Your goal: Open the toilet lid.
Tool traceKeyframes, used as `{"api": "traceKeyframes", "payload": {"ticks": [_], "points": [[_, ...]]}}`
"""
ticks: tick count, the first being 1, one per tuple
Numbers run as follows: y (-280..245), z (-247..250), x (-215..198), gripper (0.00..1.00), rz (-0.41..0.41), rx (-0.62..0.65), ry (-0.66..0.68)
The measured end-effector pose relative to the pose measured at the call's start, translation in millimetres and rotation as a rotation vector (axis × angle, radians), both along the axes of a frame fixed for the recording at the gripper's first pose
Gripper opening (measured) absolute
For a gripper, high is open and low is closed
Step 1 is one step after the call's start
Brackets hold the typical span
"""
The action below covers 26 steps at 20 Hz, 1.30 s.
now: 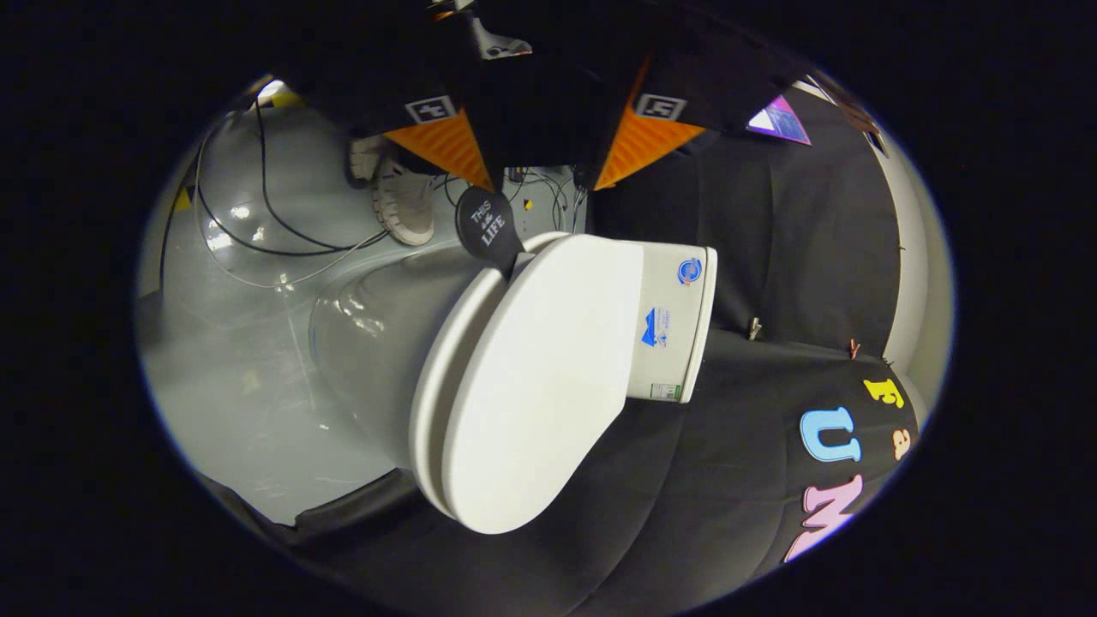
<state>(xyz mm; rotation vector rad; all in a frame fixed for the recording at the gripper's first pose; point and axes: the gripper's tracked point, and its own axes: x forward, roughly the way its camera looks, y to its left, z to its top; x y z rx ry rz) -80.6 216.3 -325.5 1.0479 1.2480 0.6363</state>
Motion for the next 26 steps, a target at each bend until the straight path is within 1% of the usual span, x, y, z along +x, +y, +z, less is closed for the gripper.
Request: {"api": "traceKeyframes", "payload": {"ticks": [2,3,4,5,6,8,9,10,12,13,14,15,16,17,18,20,23,26], "points": [[0.2,1.3,3.8,0.82,0.000,-0.018,-0.006],[-0.1,1.8,-3.2,0.82,0.009,-0.030,0.001],[-5.1,-1.0,-18.4,0.83,0.041,-0.059,0.008],[-7.7,-7.8,-26.1,0.86,0.049,-0.079,0.003],[-13.0,-15.7,-21.9,0.89,0.024,-0.091,0.009],[-21.3,-24.8,7.3,0.88,-0.062,-0.076,0.030],[-18.6,-24.6,20.4,0.88,-0.085,-0.051,0.031],[-14.4,-19.8,27.2,0.88,-0.083,-0.019,0.018],[-19.9,-42.0,38.9,0.52,-0.091,-0.131,-0.035],[-11.6,-45.3,29.0,0.35,-0.038,-0.114,-0.016],[-9.9,-32.8,26.8,0.17,-0.015,-0.084,-0.007],[-8.8,-32.1,31.5,0.17,-0.011,-0.064,0.004],[-5.8,-34.6,27.9,0.17,0.020,-0.046,0.017],[-8.9,-29.8,32.5,0.16,0.000,-0.045,0.015],[1.2,-36.0,34.9,0.05,0.024,-0.058,-0.008],[-6.2,-28.4,34.1,0.05,0.038,-0.116,-0.065],[-4.7,10.0,36.2,0.05,0.073,-0.168,-0.172],[0.5,59.7,43.1,0.05,0.062,-0.162,-0.270]]}}
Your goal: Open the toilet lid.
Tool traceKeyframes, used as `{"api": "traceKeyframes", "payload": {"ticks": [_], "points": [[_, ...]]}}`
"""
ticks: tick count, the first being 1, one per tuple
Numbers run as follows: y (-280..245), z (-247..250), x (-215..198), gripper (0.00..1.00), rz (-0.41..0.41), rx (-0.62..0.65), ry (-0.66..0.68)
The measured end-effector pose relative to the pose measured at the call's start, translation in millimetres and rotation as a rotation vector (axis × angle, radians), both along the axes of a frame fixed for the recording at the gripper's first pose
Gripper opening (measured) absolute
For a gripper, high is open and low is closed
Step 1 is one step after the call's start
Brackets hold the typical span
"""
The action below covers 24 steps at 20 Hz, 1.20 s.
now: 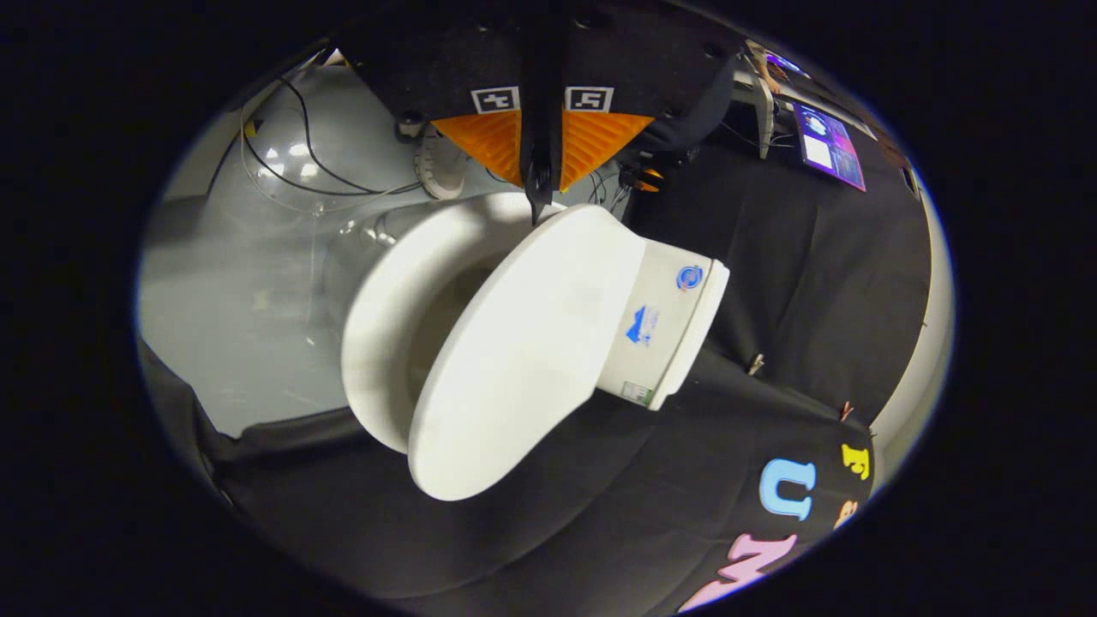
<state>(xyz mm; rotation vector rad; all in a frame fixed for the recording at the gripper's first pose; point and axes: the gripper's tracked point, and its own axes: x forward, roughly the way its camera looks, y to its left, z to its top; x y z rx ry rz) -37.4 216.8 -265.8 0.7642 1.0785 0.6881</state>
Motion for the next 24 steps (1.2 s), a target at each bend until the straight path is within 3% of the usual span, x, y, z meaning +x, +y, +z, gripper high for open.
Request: {"api": "traceKeyframes", "payload": {"ticks": [11,24], "points": [[58.2,138.9,17.1,0.05,0.010,-0.029,-0.209],[123.4,212.9,25.4,0.05,0.024,-0.078,-0.338]]}}
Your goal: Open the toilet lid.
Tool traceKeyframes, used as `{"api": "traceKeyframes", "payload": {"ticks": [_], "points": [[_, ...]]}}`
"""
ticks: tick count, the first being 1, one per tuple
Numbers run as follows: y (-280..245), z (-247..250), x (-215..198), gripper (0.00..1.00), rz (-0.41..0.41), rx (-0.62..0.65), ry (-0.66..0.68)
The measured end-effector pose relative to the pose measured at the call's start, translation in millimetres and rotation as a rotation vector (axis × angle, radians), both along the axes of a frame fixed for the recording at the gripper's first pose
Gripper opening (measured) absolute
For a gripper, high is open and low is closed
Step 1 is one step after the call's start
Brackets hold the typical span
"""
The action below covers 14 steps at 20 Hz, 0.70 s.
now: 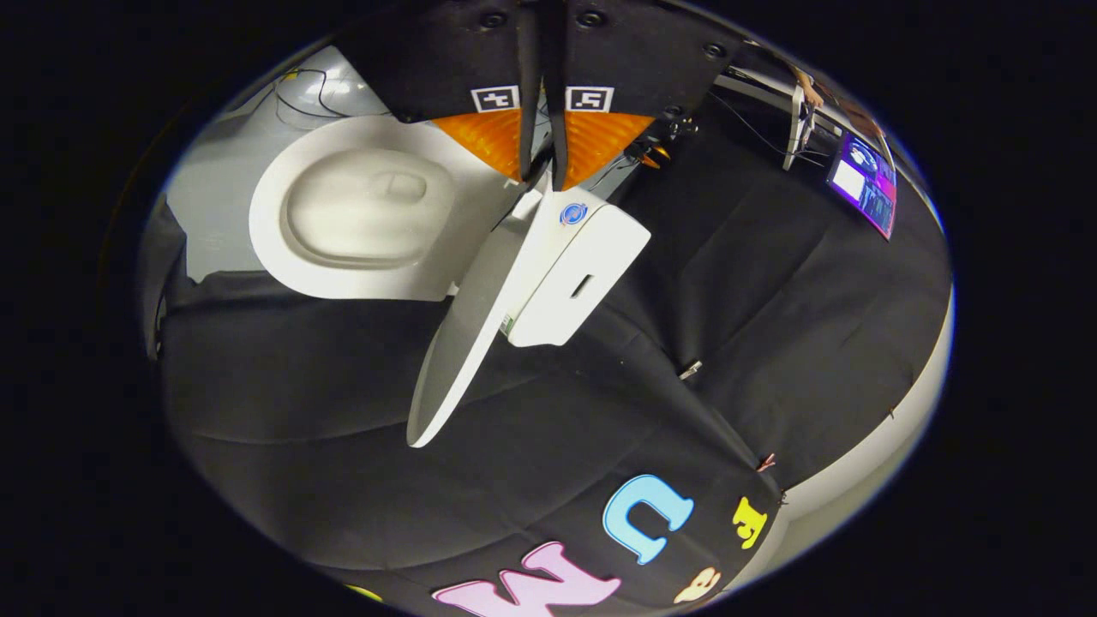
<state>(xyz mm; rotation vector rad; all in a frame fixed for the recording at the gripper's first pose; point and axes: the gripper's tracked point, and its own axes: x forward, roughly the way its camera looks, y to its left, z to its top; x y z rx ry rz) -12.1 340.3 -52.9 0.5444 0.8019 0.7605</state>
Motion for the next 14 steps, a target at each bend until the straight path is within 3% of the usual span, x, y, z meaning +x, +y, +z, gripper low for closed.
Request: {"api": "traceKeyframes", "payload": {"ticks": [14], "points": [[111.5,62.3,10.2,0.05,0.080,-0.049,-0.145]]}}
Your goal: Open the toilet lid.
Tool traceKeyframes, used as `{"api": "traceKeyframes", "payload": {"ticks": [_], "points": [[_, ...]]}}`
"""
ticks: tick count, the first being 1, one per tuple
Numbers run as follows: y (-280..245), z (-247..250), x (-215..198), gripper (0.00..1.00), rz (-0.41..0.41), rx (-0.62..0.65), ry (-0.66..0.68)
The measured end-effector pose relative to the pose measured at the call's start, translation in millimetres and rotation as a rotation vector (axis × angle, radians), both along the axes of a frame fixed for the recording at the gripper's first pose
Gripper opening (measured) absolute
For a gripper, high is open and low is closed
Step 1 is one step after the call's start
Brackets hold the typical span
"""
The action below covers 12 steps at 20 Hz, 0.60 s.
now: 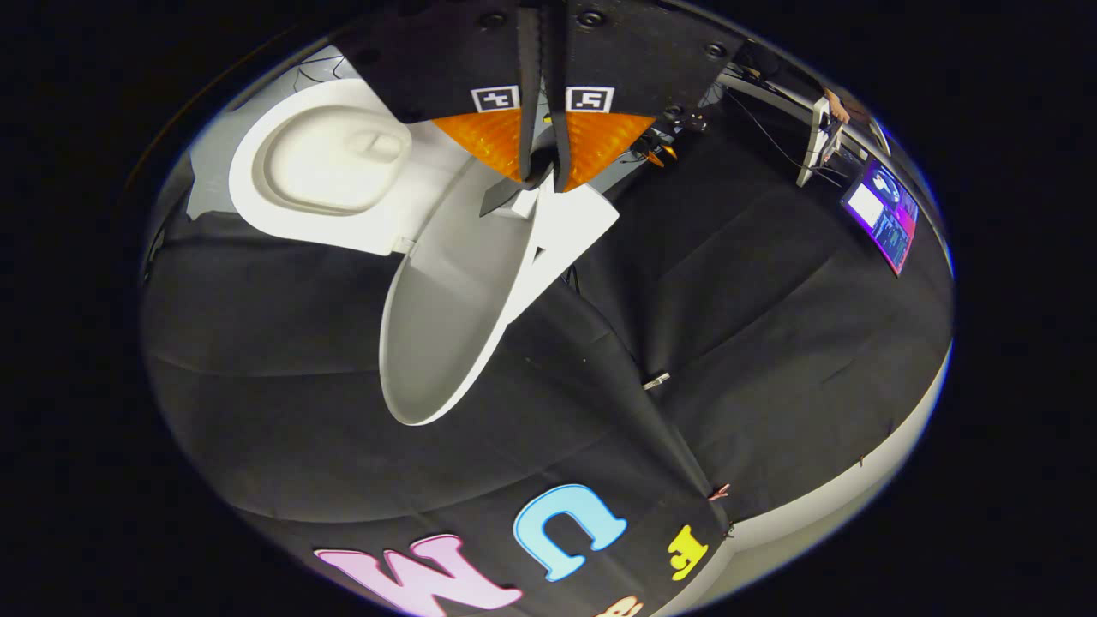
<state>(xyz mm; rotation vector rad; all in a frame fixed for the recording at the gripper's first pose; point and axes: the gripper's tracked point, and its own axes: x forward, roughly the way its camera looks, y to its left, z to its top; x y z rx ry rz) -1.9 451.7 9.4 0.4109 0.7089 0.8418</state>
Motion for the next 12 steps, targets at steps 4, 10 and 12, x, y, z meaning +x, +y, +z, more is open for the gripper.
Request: {"api": "traceKeyframes", "payload": {"ticks": [4,10,12], "points": [[46.5,17.4,4.8,0.05,0.035,-0.016,-0.034],[113.1,28.6,4.1,0.14,0.144,-0.038,-0.190],[132.3,30.5,9.4,0.14,0.154,-0.031,-0.198]]}}
